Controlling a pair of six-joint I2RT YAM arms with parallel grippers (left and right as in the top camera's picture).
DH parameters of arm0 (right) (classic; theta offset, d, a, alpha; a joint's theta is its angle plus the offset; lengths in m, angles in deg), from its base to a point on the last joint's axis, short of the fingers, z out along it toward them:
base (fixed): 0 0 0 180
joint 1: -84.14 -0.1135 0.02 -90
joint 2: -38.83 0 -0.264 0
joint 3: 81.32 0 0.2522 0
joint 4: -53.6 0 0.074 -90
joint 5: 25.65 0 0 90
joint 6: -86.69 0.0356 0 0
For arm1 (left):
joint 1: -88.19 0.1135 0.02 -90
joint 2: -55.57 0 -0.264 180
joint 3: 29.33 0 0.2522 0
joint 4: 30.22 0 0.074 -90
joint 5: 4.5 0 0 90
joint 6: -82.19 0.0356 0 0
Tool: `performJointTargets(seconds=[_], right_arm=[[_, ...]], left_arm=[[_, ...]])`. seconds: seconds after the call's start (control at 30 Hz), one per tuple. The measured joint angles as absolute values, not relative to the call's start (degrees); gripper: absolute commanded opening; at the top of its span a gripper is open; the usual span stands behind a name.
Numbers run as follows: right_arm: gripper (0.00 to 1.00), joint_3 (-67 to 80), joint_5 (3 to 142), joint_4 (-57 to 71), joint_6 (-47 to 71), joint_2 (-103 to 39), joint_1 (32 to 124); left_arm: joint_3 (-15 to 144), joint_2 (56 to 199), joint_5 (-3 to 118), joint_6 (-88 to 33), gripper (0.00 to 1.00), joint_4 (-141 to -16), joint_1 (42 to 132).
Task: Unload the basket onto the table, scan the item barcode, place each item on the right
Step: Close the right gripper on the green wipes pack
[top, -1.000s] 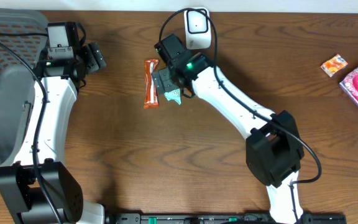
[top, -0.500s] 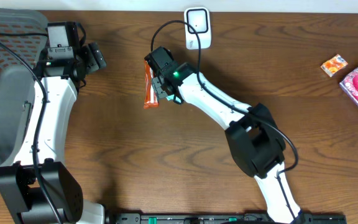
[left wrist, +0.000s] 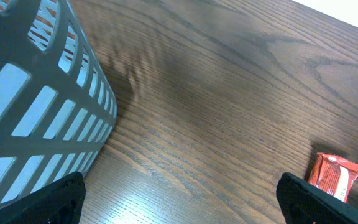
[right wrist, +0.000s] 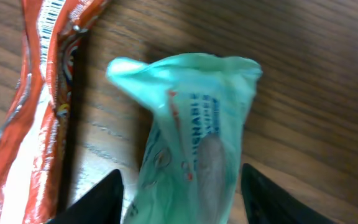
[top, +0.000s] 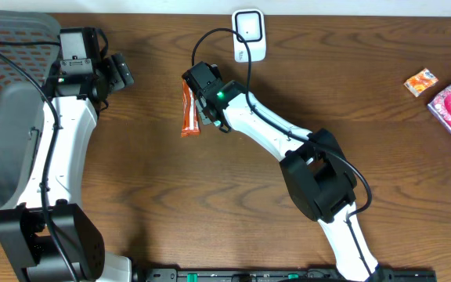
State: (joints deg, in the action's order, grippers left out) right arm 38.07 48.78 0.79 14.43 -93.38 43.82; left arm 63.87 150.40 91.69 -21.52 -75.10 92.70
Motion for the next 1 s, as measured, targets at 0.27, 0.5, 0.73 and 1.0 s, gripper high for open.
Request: performJointTargets(seconds=[0.27,0.5,0.73,1.0], right_arm=[[0.49,38.07,46.74,0.2,14.54,-94.62,43.82],[0.59,38.07,43.38,0.4,12.61,-96.22,43.45],[0.61,38.09,37.74,0.66,8.33,-96.24,41.55],[0.61,38.09,35.62,3.7,2.19,-96.24,39.28]], left_arm=[[63.87,150.4,91.69,-21.52,0.98,-75.12,92.68],[63.87,150.4,91.67,-21.52,0.98,-75.1,92.7],[63.87,150.4,91.67,-21.5,0.98,-75.1,92.7],[63.87,150.4,91.67,-21.52,0.98,-75.1,92.7]])
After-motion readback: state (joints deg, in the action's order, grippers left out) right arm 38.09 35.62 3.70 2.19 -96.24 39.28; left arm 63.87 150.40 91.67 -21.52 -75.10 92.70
